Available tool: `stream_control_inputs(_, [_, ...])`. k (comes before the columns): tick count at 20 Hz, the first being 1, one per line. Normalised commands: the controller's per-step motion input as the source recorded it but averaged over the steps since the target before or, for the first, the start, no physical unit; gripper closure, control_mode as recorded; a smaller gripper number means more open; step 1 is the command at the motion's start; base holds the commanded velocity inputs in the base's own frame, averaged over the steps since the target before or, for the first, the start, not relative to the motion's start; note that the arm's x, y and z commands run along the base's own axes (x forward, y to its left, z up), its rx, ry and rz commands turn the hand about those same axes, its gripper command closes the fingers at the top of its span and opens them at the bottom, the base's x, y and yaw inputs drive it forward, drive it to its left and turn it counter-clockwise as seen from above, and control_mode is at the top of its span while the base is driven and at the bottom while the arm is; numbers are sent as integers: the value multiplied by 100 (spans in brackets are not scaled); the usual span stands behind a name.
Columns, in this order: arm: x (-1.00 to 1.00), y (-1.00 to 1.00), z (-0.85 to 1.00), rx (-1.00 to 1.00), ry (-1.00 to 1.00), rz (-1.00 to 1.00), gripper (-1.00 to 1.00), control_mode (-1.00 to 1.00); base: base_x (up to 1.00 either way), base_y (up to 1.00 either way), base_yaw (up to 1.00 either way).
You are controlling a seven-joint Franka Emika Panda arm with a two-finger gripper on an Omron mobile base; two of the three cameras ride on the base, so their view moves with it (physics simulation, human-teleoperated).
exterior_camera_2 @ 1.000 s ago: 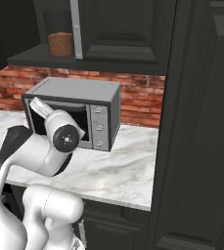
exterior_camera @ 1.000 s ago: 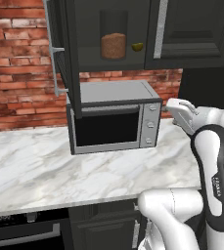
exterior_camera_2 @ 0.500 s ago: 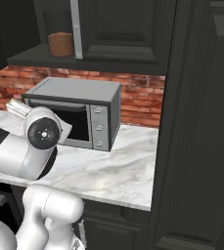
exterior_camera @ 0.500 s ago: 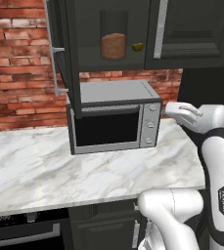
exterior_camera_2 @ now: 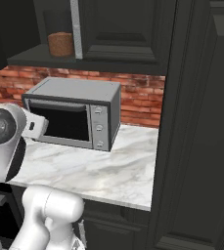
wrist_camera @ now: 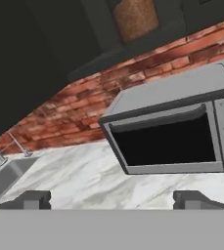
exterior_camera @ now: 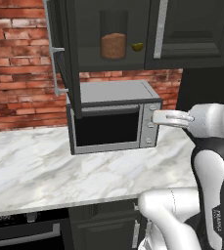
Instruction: Pick the jar and jar from the dining table and place them in the open cabinet. Close the cabinet after placing the objects.
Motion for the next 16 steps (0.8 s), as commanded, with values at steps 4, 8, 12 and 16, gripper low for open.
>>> stream_control_inputs(4, [-37,54,-3,-14,-18,0,-100,-100,0,0,0])
stream_control_inputs(8, [-36,53,0,-13,-18,0,-100,-100,0,0,0])
stream_control_inputs(12, [-34,49,0,-13,-18,0,-100,-100,0,0,0])
stream_control_inputs(16, [-31,46,0,-13,-15,0,-100,-100,0,0,0])
